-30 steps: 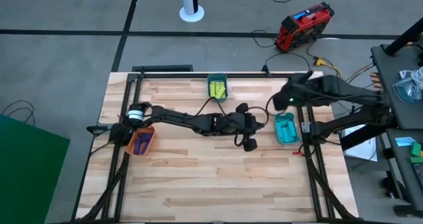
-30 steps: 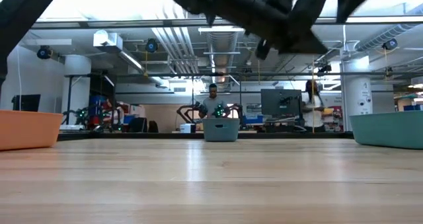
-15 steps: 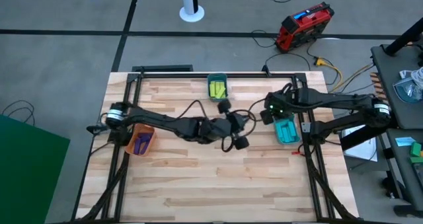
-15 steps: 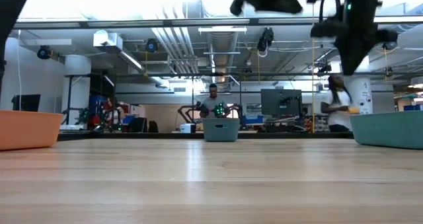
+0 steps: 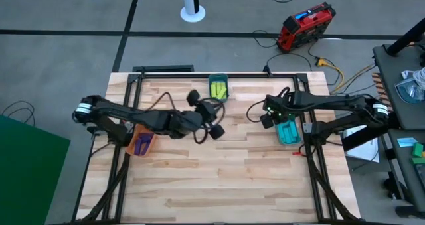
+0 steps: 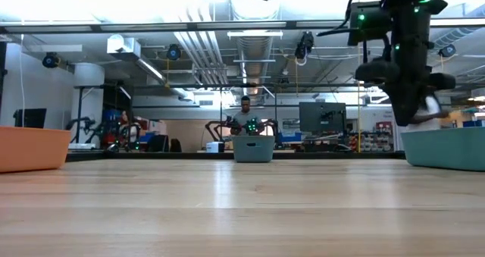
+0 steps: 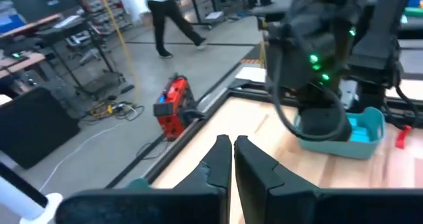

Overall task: Sort blocks
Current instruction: Adjust the light blue bin on the table

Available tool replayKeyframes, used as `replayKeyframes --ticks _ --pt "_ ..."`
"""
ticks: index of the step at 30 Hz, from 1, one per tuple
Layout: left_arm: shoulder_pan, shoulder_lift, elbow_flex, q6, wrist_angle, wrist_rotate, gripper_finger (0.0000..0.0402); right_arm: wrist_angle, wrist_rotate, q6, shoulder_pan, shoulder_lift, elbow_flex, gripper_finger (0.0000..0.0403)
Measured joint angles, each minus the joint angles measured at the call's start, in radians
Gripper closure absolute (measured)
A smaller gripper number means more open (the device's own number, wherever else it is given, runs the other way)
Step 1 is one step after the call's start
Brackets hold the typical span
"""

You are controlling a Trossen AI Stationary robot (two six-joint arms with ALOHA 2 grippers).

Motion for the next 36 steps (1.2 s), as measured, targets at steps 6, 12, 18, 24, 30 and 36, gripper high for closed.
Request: replayKeyframes --ticks 6,12,18,24,30,36 --pt "-0.001 -0.092 -0.079 -0.004 -0.002 -0.061 0.0401 -0.001 0.022 -0.003 -0.002 0.013 0.0 0.0391" --pt "-0.002 -0.12 -0.11 -0.005 0.005 -0.085 0.0401 -0.003 0.044 -0.006 -0.002 0.02 0.0 0.0391" --pt "-0.002 -0.12 -0.119 -0.022 0.003 -0.085 0.0401 0.051 0.034 -0.011 -0.002 0.035 0.013 0.0391" --pt "-0.002 -0.12 -0.123 -0.023 0.0 -0.085 0.0401 0.059 0.033 -0.038 -0.002 0.126 0.013 0.0391" --pt "-0.002 -0.12 -0.123 -0.023 -0.011 -0.084 0.0401 0.038 0.033 -0.062 -0.002 0.172 0.019 0.0391" --pt "-0.001 -0.12 -0.123 -0.023 -0.019 -0.084 0.0401 0.03 0.033 -0.063 -0.002 0.153 0.02 0.0391"
